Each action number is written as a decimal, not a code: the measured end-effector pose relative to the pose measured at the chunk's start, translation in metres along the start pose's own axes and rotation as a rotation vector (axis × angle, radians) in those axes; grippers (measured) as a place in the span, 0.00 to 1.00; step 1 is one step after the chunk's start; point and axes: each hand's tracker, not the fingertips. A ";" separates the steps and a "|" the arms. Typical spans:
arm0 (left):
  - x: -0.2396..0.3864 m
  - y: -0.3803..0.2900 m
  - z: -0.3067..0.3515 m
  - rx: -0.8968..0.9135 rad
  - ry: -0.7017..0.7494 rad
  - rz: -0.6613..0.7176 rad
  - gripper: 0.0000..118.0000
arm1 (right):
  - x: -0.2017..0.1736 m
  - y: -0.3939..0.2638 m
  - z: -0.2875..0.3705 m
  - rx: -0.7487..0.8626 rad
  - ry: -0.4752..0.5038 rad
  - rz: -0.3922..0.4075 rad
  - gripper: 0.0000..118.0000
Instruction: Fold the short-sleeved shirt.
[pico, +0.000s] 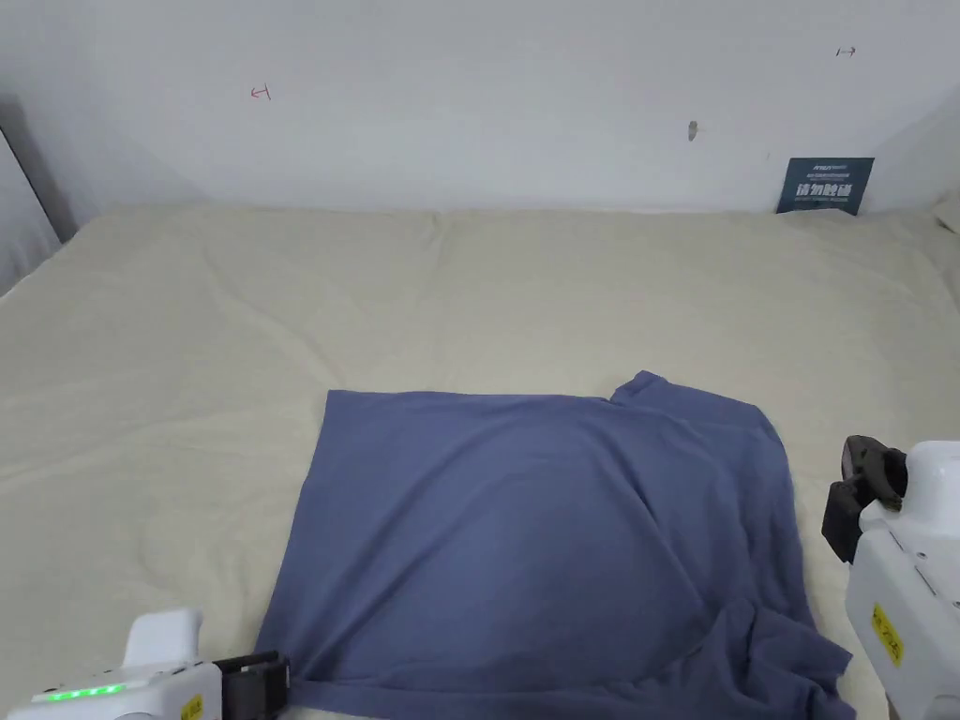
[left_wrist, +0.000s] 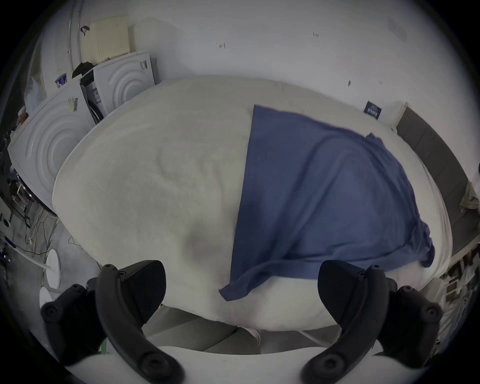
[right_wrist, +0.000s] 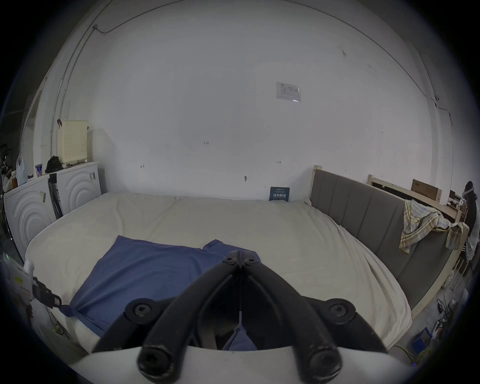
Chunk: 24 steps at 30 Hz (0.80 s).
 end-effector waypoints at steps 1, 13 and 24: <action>-0.001 -0.003 -0.006 -0.010 0.002 0.001 0.99 | 0.000 -0.002 0.000 -0.007 0.000 -0.002 0.00; 0.012 -0.022 -0.039 -0.051 -0.072 -0.016 0.05 | 0.013 -0.028 0.002 -0.112 -0.033 -0.001 0.01; 0.013 -0.001 -0.007 0.047 -0.121 0.021 0.03 | 0.037 -0.159 -0.020 -0.639 -0.028 -0.073 0.79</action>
